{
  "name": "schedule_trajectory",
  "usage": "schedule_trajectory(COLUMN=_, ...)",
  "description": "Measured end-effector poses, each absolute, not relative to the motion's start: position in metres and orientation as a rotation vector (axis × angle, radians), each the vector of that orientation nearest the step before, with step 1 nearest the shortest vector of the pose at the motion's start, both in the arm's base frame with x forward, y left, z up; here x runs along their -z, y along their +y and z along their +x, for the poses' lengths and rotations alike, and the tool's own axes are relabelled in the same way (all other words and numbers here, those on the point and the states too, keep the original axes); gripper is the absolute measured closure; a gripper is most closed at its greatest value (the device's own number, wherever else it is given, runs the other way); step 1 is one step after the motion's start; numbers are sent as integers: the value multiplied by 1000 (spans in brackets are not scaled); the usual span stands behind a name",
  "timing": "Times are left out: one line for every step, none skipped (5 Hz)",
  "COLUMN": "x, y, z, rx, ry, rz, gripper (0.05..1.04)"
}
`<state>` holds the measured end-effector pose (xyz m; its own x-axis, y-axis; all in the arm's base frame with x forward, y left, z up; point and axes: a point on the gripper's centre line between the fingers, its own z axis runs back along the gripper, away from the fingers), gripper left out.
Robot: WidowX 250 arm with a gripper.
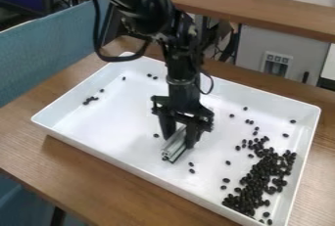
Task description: Sweep into pile
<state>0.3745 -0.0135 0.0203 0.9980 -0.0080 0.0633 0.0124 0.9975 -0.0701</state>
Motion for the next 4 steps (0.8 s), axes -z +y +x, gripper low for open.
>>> schedule_trajectory(x=-45, y=-6, z=376, rx=1, ry=-84, rz=-56, gripper=92)
schedule_trajectory(x=-67, y=13, z=377, rx=-33, ry=-89, rz=15, gripper=81)
schedule_trajectory(x=-80, y=56, z=366, rx=-146, ry=-60, rz=124, gripper=83)
schedule_trajectory(x=-89, y=107, z=343, rx=-298, ry=-39, rz=197, gripper=83)
